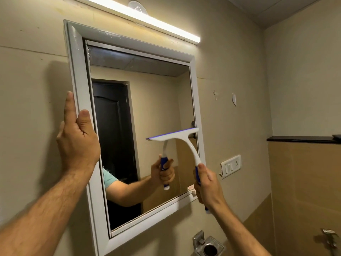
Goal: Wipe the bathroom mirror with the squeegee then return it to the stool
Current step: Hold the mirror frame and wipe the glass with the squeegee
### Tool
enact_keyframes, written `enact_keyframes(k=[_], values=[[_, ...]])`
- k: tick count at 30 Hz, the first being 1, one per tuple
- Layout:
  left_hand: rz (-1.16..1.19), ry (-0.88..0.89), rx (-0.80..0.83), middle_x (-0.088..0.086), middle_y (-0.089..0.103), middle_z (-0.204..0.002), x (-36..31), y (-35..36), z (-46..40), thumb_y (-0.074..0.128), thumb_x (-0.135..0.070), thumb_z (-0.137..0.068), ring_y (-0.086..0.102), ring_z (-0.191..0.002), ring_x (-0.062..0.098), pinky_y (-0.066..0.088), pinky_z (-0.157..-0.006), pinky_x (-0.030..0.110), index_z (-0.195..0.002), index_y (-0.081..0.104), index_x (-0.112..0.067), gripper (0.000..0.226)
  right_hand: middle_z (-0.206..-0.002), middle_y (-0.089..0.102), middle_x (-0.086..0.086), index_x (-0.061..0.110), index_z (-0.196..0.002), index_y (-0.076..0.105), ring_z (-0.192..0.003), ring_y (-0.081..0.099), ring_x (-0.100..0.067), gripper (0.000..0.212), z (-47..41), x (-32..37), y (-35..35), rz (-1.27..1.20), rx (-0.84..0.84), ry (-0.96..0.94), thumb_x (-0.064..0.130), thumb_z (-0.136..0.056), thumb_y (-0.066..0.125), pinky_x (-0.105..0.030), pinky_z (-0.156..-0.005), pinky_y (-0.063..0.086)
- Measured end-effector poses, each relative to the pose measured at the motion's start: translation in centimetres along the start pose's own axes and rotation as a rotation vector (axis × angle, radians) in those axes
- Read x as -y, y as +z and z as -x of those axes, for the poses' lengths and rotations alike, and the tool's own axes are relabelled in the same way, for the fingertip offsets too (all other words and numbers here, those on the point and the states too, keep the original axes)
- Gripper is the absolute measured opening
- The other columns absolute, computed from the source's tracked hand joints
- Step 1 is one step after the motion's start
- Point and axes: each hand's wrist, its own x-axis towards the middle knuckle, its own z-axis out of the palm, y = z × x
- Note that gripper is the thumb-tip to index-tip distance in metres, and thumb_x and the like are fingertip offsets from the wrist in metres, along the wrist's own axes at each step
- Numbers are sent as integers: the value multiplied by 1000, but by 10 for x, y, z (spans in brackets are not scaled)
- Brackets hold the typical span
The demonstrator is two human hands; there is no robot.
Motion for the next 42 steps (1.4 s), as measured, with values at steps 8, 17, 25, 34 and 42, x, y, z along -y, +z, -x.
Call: enact_keyframes(k=[8,17,25,34,42], values=[[5,1,-11,15,51,-136,5,1,2,31,-36,-104,52,-113,34,43,-90,35,-150,23,-34,47,-53,40,-1,5,-80,52,-37,35,-7,45,32,-29,-6,-40,87,117,42,-98,34,-22,-39,31],[-13,-7,-6,14,51,-137,8,1,7,32,-37,-103,52,-114,34,43,-90,35,-150,24,-34,47,-59,44,1,13,-79,53,-47,39,-8,41,0,5,-2,0,43,20,44,-99,35,-22,-43,36],[-16,-22,-25,-3,48,-97,15,0,16,31,-40,-103,46,-77,18,33,-69,25,-150,23,-36,48,-50,37,0,7,-77,46,-38,30,-11,49,52,-49,-4,-109,109,164,54,-85,37,-23,-39,26],[-13,-15,-34,15,59,-126,15,-1,19,32,-40,-103,56,-96,31,44,-82,34,-150,25,-33,48,-53,41,2,11,-80,50,-40,36,-8,43,23,-8,-12,-60,69,127,46,-99,35,-24,-39,32],[11,-24,-43,0,55,-90,20,2,20,33,-42,-102,48,-78,21,41,-73,32,-149,25,-36,48,-50,36,2,11,-73,45,-37,29,-10,46,62,-50,-11,-89,117,219,51,-93,35,-21,-39,25]])
